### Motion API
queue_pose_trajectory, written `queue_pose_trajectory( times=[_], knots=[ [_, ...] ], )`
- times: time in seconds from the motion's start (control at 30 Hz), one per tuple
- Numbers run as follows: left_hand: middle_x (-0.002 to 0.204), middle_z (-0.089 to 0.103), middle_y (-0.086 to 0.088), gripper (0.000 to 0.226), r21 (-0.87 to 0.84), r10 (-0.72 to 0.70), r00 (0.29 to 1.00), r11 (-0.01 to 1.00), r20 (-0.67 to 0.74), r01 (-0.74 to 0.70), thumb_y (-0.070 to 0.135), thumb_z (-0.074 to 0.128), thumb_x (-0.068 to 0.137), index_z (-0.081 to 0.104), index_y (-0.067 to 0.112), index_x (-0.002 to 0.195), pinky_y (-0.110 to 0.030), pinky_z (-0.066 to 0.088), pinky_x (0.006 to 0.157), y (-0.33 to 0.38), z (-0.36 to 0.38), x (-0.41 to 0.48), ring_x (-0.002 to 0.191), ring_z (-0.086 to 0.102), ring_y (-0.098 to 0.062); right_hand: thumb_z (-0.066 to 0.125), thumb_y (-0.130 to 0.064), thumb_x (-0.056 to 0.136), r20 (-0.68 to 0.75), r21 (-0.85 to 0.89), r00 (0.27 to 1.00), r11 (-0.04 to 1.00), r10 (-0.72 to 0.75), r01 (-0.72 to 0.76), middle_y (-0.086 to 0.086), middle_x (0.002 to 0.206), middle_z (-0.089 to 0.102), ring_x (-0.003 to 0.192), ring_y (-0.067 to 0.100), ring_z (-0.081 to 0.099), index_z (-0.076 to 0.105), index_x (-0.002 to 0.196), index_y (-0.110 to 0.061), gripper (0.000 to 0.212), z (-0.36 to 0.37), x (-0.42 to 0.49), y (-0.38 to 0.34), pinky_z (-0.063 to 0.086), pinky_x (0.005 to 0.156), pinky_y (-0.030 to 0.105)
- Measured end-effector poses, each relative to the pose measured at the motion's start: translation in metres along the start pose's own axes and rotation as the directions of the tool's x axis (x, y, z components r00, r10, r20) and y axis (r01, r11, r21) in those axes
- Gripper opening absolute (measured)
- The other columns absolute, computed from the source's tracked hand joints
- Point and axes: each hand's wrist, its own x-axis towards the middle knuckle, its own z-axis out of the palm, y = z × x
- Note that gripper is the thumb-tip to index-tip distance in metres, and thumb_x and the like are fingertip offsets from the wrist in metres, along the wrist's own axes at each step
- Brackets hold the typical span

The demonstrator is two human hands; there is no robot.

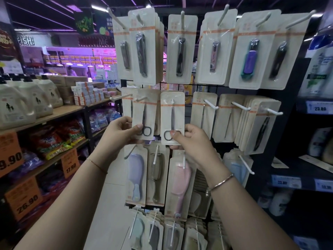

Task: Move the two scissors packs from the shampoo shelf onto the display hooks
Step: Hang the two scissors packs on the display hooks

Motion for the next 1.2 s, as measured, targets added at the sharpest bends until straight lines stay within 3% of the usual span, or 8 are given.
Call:
queue_pose_trajectory(
  times=[0.1, 0.2, 0.33, 0.6, 0.7, 0.8, 1.0, 1.2],
  knots=[
    [0.087, 0.06, -0.018, 0.034, -0.007, -0.018, 0.999, 1.0, -0.027, 0.018, 0.016, 0.07, 0.085, 0.057, -0.011, 0.1, -0.031, 0.061, 0.064, -0.003, 0.002, 0.009, 0.073, 0.065, -0.025, 0.069, -0.014, 0.088, -0.05, 0.019, 0.998, 0.999, 0.048, -0.047, 0.024, 0.108, 0.07, 0.062, 0.011, 0.071, 0.061, 0.103, 0.008, 0.028, 0.002, 0.012, 0.004, 0.062, 0.074, 0.036],
    [0.075, 0.063, -0.009, 0.017, 0.004, -0.042, 0.998, 0.999, -0.042, 0.042, 0.018, 0.072, 0.084, 0.06, 0.006, 0.087, -0.038, 0.06, 0.07, -0.003, 0.004, 0.016, 0.066, 0.065, -0.021, 0.069, -0.013, 0.088, -0.092, 0.018, 0.994, 0.998, 0.057, -0.055, 0.031, 0.114, 0.064, 0.072, 0.02, 0.068, 0.057, 0.102, 0.013, 0.032, 0.005, 0.021, 0.007, 0.062, 0.063, 0.024],
    [0.078, 0.068, -0.011, 0.014, 0.06, -0.02, 0.999, 0.998, -0.043, 0.023, 0.021, 0.073, 0.084, 0.062, 0.013, 0.081, -0.03, 0.061, 0.064, -0.005, 0.007, 0.019, 0.067, 0.067, -0.018, 0.069, -0.013, 0.087, -0.104, 0.007, 0.994, 0.999, 0.041, -0.04, 0.037, 0.107, 0.064, 0.079, 0.024, 0.065, 0.053, 0.1, 0.018, 0.037, 0.006, 0.028, 0.012, 0.06, 0.06, 0.02],
    [0.073, 0.064, -0.011, 0.016, 0.058, 0.002, 1.0, 0.998, 0.024, -0.003, 0.024, 0.074, 0.081, 0.062, 0.013, 0.078, -0.013, 0.045, 0.05, -0.001, 0.009, 0.012, 0.053, 0.057, -0.005, 0.07, -0.014, 0.086, -0.052, -0.07, 0.998, 0.997, -0.021, 0.017, 0.033, 0.104, 0.067, 0.08, 0.02, 0.064, 0.054, 0.099, 0.019, 0.038, 0.005, 0.023, 0.012, 0.06, 0.073, 0.036],
    [0.074, 0.059, -0.017, 0.031, 0.043, 0.02, 0.999, 0.999, 0.025, -0.021, 0.026, 0.074, 0.078, 0.063, -0.002, 0.087, -0.017, 0.047, 0.055, 0.002, 0.007, 0.007, 0.055, 0.055, -0.01, 0.071, -0.014, 0.086, -0.05, -0.067, 0.998, 0.997, -0.033, 0.029, 0.033, 0.103, 0.068, 0.08, 0.02, 0.064, 0.055, 0.1, 0.019, 0.039, 0.004, 0.018, 0.011, 0.058, 0.079, 0.044],
    [0.089, 0.058, -0.022, 0.045, 0.046, 0.026, 0.999, 0.999, 0.028, -0.028, 0.02, 0.071, 0.084, 0.055, -0.018, 0.101, -0.034, 0.045, 0.07, 0.001, 0.004, 0.002, 0.071, 0.051, -0.024, 0.071, -0.012, 0.086, -0.059, -0.068, 0.998, 0.997, -0.037, 0.033, 0.032, 0.103, 0.069, 0.079, 0.017, 0.064, 0.055, 0.1, 0.02, 0.038, 0.003, 0.017, 0.012, 0.059, 0.068, 0.031],
    [0.086, 0.059, -0.023, 0.038, 0.055, 0.006, 1.0, 0.998, -0.013, -0.005, 0.014, 0.07, 0.086, 0.056, -0.017, 0.104, -0.028, 0.042, 0.063, 0.008, 0.01, -0.001, 0.067, 0.053, -0.021, 0.071, -0.014, 0.087, -0.07, -0.1, 0.997, 0.995, -0.025, 0.018, 0.034, 0.104, 0.067, 0.078, 0.017, 0.064, 0.052, 0.097, 0.021, 0.042, 0.003, 0.017, 0.009, 0.059, 0.063, 0.024],
    [0.074, 0.061, -0.014, 0.024, 0.11, -0.011, 1.0, 0.994, -0.013, 0.013, 0.013, 0.069, 0.086, 0.061, -0.006, 0.097, -0.013, 0.044, 0.054, 0.012, 0.013, 0.002, 0.051, 0.055, -0.003, 0.071, -0.013, 0.087, -0.082, -0.104, 0.997, 0.995, -0.002, -0.006, 0.033, 0.097, 0.068, 0.077, 0.017, 0.063, 0.052, 0.102, 0.022, 0.042, 0.003, 0.02, 0.008, 0.057, 0.057, 0.017]
  ],
)
